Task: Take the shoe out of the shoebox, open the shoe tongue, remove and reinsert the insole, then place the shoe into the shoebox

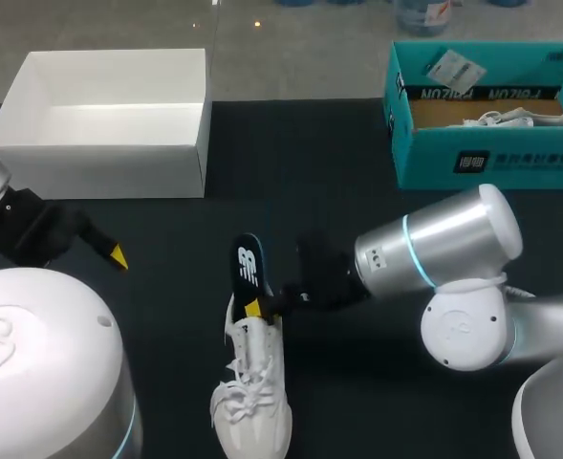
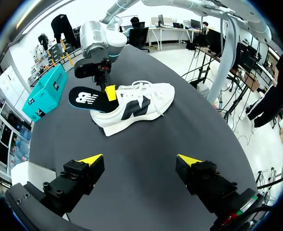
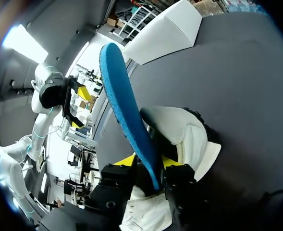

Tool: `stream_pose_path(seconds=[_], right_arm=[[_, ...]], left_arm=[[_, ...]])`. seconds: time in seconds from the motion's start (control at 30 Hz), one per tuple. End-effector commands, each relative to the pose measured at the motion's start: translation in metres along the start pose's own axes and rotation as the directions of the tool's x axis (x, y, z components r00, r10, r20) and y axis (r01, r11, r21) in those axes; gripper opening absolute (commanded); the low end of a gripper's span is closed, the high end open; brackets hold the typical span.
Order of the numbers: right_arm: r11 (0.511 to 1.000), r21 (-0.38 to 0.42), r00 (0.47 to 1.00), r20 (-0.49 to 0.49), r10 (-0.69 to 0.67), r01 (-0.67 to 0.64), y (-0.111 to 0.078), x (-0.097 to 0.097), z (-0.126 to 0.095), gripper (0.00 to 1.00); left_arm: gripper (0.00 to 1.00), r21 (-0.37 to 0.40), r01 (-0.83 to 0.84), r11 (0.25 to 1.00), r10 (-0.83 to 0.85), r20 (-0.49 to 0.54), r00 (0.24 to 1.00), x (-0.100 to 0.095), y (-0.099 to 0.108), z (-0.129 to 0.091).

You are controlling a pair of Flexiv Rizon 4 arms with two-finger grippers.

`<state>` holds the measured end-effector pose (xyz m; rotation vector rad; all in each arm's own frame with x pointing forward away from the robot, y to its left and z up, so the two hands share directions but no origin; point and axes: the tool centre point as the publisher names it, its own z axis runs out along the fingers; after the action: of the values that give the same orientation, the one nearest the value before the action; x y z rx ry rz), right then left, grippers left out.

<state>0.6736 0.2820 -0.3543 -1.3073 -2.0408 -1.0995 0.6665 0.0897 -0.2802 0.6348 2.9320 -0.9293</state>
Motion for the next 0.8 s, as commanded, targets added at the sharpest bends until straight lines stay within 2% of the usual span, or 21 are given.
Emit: stream_pose_path(seconds=[0.03,0.07,0.23,0.33,0.37,0.43,0.5,0.57,0.63,0.73,0.8], right_arm=[[1.000,0.000,1.000,0.027,-0.011,0.011,0.007,0.003,-0.004,0.73],[1.000,-0.001,0.999,0.033,-0.016,0.016,0.009,0.002,-0.005,0.70],[0.999,-0.009,0.998,0.041,-0.039,0.039,0.020,0.004,-0.009,0.67],[0.998,0.001,0.997,0.041,-0.061,0.061,0.026,0.007,-0.008,0.56],[0.998,0.002,0.997,0.039,-0.064,0.064,0.027,0.008,-0.007,0.50],[0.998,0.000,0.997,0.034,-0.068,0.068,0.029,0.011,-0.005,0.49],[0.998,0.000,0.997,0.032,-0.070,0.071,0.030,0.013,-0.005,0.56],[0.997,-0.002,0.997,0.036,-0.073,0.073,0.032,0.013,-0.007,0.54],[0.997,-0.009,0.996,0.040,-0.078,0.079,0.035,0.014,-0.009,0.58],[0.997,-0.008,0.996,0.046,-0.081,0.081,0.038,0.012,-0.011,0.51],[0.997,-0.010,0.996,0.050,-0.077,0.078,0.038,0.010,-0.011,0.55]], left_arm=[[1.00,-0.001,0.000,1.000,0.000,-0.002,1.000,0.000,0.001,0.000],[1.00,-0.001,0.000,1.000,0.000,-0.002,1.000,0.000,0.001,0.000],[1.00,-0.001,0.000,1.000,0.000,-0.002,1.000,0.000,0.001,0.000],[1.00,-0.001,0.000,1.000,0.000,-0.002,1.000,0.000,0.001,0.000],[1.00,-0.001,0.000,1.000,0.000,-0.002,1.000,0.000,0.001,0.000],[1.00,-0.001,0.000,1.000,0.000,-0.002,1.000,0.000,0.001,0.000],[1.00,-0.001,0.000,1.000,0.000,-0.002,1.000,0.000,0.001,0.000],[1.00,-0.001,0.000,1.000,0.000,-0.002,1.000,0.000,0.001,0.000],[1.00,-0.001,0.000,1.000,0.000,-0.002,1.000,0.000,0.001,0.000],[1.00,-0.001,0.000,1.000,0.000,-0.002,1.000,0.000,0.001,0.000],[1.00,-0.001,0.000,1.000,0.000,-0.002,1.000,0.000,0.001,0.000]])
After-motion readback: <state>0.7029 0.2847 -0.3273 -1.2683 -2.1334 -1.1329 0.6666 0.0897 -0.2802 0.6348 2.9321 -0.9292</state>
